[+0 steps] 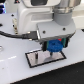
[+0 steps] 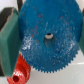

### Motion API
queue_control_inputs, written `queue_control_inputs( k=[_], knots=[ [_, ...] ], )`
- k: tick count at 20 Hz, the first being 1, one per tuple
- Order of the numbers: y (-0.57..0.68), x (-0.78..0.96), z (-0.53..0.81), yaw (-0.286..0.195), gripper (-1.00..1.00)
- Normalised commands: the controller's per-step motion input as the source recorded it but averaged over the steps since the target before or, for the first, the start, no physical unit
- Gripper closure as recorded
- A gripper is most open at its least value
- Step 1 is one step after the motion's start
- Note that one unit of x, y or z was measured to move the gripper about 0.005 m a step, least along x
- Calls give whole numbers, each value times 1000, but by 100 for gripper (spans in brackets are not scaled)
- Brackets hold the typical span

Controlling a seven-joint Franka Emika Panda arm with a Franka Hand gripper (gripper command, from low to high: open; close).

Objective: Insert the blue gear onto the right peg, followed by the red gear

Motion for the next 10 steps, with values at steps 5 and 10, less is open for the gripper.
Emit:
queue_control_inputs(
  k=[5, 10],
  knots=[
    [-38, 224, -50, 0, 100],
    [-66, 231, -101, 0, 100]
  ],
)
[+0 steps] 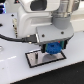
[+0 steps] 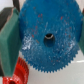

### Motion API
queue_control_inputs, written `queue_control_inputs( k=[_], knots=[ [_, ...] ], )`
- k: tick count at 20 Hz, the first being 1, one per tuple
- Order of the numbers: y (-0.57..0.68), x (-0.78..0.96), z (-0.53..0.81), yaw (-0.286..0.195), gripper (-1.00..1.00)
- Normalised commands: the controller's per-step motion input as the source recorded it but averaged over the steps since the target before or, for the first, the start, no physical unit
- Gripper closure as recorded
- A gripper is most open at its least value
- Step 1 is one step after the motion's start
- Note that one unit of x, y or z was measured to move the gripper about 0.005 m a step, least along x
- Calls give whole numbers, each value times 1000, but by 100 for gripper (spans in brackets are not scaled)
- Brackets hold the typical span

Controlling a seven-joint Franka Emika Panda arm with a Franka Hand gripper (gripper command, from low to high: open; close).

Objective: Insert the blue gear onto the right peg, followed by the red gear

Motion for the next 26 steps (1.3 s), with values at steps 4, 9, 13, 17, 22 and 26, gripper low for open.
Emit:
queue_control_inputs(
  k=[4, 9, 13, 17, 22, 26],
  knots=[
    [-26, 248, -72, 0, 100],
    [1, 215, -180, 0, 100],
    [5, 144, -197, 0, 100],
    [36, 82, -99, 0, 100],
    [103, -25, 229, 0, -100],
    [104, -184, 454, 0, -100]
  ],
)
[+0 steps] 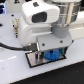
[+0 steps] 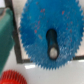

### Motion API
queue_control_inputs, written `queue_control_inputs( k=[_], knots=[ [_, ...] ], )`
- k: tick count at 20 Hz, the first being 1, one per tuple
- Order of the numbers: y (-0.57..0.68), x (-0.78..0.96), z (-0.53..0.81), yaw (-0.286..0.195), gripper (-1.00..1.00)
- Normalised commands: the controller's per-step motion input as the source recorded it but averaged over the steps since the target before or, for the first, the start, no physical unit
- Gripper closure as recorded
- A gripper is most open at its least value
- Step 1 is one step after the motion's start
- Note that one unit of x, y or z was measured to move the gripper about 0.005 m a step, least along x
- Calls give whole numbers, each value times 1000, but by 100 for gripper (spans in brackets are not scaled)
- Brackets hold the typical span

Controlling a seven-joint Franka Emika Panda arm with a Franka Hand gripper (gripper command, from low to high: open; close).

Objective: Insert the blue gear onto the right peg, followed by the red gear

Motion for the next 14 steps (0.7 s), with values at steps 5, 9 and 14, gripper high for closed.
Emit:
queue_control_inputs(
  k=[5, 9, 14],
  knots=[
    [102, -259, 428, 0, -100],
    [272, -370, 238, 0, -100],
    [314, -552, 30, 0, -100]
  ],
)
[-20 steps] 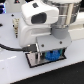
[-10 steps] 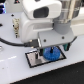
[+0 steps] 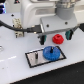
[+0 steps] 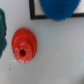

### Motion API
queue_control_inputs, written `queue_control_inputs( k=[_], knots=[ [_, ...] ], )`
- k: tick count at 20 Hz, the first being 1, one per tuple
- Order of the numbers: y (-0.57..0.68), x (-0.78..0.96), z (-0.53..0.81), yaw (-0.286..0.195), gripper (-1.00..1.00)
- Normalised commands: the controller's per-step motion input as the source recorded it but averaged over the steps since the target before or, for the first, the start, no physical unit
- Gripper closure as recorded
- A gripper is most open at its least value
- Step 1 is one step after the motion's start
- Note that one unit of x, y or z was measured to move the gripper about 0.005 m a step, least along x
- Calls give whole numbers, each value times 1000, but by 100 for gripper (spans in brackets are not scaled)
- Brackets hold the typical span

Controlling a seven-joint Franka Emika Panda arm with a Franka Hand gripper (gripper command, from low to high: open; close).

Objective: Insert the blue gear onto the right peg, followed by the red gear

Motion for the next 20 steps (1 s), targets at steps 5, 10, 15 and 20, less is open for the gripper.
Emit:
queue_control_inputs(
  k=[5, 10, 15, 20],
  knots=[
    [294, -520, -47, 0, -100],
    [296, -391, -160, 0, -100],
    [222, -239, -310, 0, -100],
    [146, -105, -373, 0, -100]
  ],
)
